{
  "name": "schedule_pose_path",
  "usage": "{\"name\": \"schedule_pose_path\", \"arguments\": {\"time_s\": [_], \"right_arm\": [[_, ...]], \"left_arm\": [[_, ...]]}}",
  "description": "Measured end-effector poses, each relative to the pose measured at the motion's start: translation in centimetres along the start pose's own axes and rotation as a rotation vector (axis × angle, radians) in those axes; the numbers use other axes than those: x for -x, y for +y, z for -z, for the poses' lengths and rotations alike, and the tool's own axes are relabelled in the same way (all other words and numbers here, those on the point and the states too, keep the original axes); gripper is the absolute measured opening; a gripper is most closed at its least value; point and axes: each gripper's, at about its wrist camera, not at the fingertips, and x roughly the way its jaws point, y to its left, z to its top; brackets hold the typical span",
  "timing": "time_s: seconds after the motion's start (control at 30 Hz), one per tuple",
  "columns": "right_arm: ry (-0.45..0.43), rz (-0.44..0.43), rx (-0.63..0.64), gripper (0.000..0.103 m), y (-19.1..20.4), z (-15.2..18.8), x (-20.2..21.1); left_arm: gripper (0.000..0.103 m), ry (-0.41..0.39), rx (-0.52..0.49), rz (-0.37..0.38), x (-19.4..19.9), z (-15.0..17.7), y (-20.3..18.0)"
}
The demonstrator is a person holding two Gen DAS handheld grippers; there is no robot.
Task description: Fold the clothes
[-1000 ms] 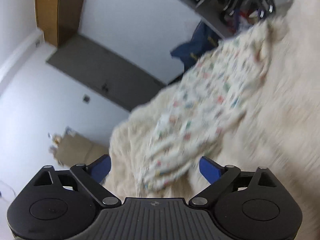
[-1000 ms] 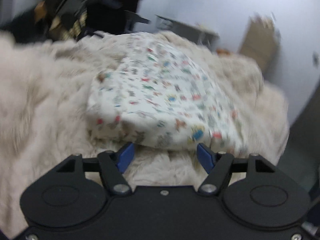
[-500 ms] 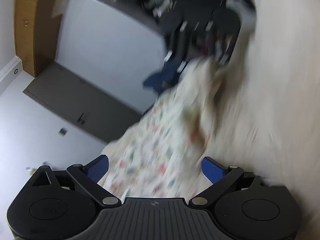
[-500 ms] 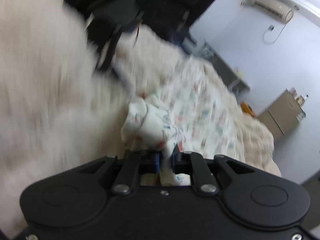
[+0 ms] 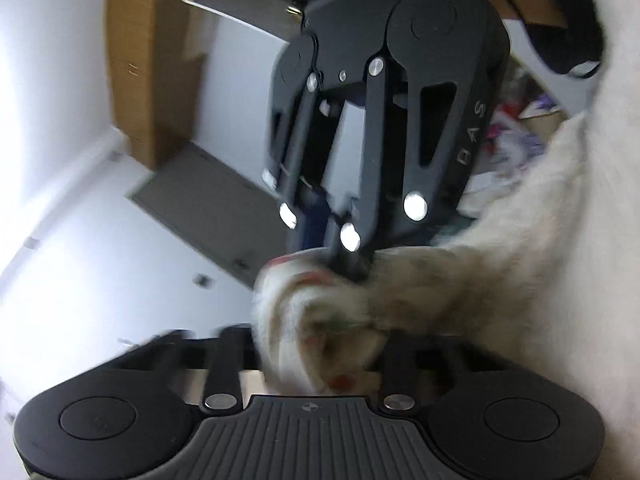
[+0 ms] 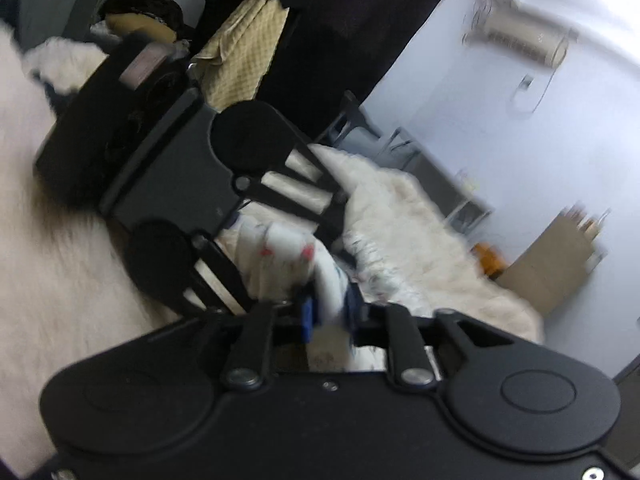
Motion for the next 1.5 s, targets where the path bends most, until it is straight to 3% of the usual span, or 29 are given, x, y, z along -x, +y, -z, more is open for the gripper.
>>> {"name": "schedule_pose_path", "arguments": {"time_s": [0.07,0.17,0.33,0.4,0.5,0.6,0.73,0.83,0.9,1.03,1.1,1.13,1.2,1.27,1.33,1.37,1.4,1.5], "right_arm": [[0.001,0.002,0.005,0.075,0.5,1.1,1.0],[0.075,0.048,-0.013,0.074,1.1,3.4,-0.5],[0.193,0.121,-0.043,0.056,2.0,7.0,-2.8],[0.202,0.151,-0.035,0.034,2.2,7.3,-4.1],[0.218,0.161,0.009,0.02,2.8,7.3,-4.3],[0.297,0.219,0.056,0.017,2.3,8.3,-4.5],[0.411,0.278,0.015,0.013,0.7,9.5,-3.5],[0.44,0.278,0.053,0.024,0.8,9.5,-2.2],[0.382,0.281,0.077,0.059,1.3,8.4,-0.2],[0.186,0.207,-0.042,0.072,1.6,5.6,2.7],[0.098,0.15,-0.091,0.082,2.1,4.0,2.1],[0.067,0.127,-0.108,0.082,2.3,3.3,1.6],[0.09,0.123,-0.098,0.082,2.8,2.9,-0.7],[0.224,0.214,-0.062,0.075,3.2,3.7,-5.1],[0.317,0.283,-0.043,0.061,3.2,4.8,-7.3],[0.35,0.302,-0.038,0.041,3.0,5.4,-8.0],[0.373,0.314,-0.039,0.014,2.7,6.0,-8.4],[0.327,0.327,-0.077,0.011,1.2,6.4,-6.7]], "left_arm": [[0.018,0.013,0.063,0.015,0.3,0.4,1.4],[0.017,0.009,0.127,0.027,0.8,0.8,3.3],[0.017,0.005,0.153,0.007,1.3,0.6,4.1],[0.017,0.004,0.171,0.001,1.3,0.6,4.6],[0.017,0.017,0.184,-0.02,2.6,0.9,4.1],[0.015,0.024,0.224,-0.021,0.8,1.1,5.3],[0.015,0.031,0.227,-0.017,2.3,1.1,5.2],[0.014,0.033,0.226,-0.018,3.1,1.2,4.9],[0.014,0.037,0.224,-0.016,3.1,1.3,4.7],[0.014,0.042,0.234,-0.023,2.2,0.7,4.4],[0.014,0.042,0.235,-0.028,2.0,0.4,4.5],[0.014,0.041,0.238,-0.029,1.9,0.4,4.5],[0.014,0.038,0.244,-0.031,1.8,0.4,4.6],[0.014,0.038,0.241,-0.037,1.8,0.5,4.7],[0.014,0.037,0.243,-0.042,2.1,0.7,4.9],[0.014,0.039,0.242,-0.043,2.2,0.9,5.0],[0.014,0.041,0.24,-0.045,2.3,1.1,5.2],[0.014,0.026,0.231,-0.049,3.1,1.3,5.7]]}}
